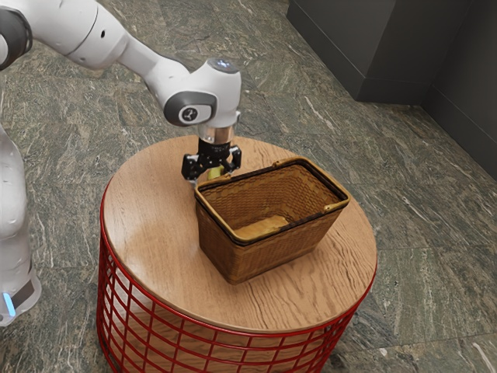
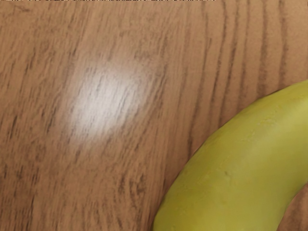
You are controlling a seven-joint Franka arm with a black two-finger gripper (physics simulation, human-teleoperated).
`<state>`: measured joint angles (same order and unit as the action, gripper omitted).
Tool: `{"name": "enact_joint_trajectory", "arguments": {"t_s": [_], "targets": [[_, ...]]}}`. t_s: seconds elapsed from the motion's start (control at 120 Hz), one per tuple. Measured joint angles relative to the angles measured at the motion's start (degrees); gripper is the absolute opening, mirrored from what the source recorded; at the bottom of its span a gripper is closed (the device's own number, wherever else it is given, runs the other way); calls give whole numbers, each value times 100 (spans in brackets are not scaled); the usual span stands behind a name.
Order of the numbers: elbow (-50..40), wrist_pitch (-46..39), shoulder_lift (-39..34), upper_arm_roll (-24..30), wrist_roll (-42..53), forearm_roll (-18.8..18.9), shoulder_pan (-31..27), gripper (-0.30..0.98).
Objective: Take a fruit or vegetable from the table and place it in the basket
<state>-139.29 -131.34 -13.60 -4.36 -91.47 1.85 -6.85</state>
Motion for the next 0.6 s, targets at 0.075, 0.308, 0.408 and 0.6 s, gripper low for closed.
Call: {"name": "enact_joint_trajectory", "arguments": {"t_s": [0.075, 0.308, 0.408, 0.6], "targets": [[-3, -17, -8, -2, 23, 4, -2, 47], [-4, -17, -44, -22, 86, 7, 0, 20], [-15, -22, -24, -52, 113, 8, -8, 19], [3, 92, -352, -79, 176, 16, -18, 15]]}}
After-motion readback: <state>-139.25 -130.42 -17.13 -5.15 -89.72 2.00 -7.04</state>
